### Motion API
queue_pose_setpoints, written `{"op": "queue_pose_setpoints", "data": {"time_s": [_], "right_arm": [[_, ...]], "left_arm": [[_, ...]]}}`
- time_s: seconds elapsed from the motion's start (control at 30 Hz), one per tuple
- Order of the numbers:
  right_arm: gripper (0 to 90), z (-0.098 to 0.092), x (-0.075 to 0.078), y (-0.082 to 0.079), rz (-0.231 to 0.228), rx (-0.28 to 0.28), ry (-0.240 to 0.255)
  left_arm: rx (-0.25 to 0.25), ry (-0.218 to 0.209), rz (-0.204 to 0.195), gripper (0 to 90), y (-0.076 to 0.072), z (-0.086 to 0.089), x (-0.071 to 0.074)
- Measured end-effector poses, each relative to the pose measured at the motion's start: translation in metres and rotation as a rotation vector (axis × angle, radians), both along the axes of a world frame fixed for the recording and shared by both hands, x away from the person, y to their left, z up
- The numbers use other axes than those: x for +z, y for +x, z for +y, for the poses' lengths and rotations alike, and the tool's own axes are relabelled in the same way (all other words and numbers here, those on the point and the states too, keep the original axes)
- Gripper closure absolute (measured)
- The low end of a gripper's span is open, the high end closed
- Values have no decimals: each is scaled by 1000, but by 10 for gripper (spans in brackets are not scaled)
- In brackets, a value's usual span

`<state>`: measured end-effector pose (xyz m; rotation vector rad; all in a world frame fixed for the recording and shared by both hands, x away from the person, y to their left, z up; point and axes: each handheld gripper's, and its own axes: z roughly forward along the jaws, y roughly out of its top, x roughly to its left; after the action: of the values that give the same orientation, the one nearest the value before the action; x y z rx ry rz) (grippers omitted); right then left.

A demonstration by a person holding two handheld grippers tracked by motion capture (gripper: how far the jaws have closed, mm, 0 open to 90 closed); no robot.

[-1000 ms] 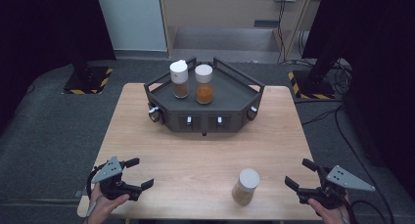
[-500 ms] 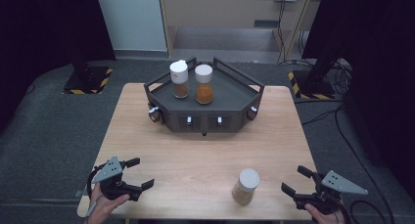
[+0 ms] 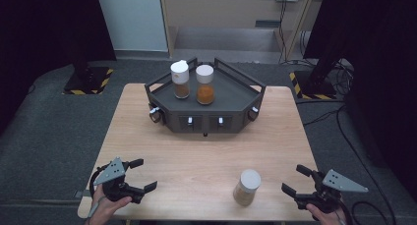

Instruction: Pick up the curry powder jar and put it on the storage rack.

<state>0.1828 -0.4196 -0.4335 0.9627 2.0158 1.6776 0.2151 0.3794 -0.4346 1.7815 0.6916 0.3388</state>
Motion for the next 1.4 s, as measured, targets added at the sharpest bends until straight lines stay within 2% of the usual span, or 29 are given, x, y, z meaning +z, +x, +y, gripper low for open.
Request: {"op": "queue_pose_setpoints", "data": {"time_s": [0.13, 0.3, 0.67, 1.0, 1.4], "right_arm": [[69, 2, 2, 1, -9, 14, -31], [69, 3, 3, 2, -8, 32, -43], [68, 1, 1, 3, -11, 36, -35], [68, -1, 0, 1, -4, 13, -23], [68, -1, -1, 2, -1, 12, -18]], "left_arm": [[3, -10, -1, 17, 0, 1, -1], [-3, -25, -5, 18, 0, 2, -1], [-16, -34, -31, 19, -2, 3, -2], [3, -44, -38, 19, -5, 5, -3], [13, -49, -34, 19, -6, 7, -3]]}}
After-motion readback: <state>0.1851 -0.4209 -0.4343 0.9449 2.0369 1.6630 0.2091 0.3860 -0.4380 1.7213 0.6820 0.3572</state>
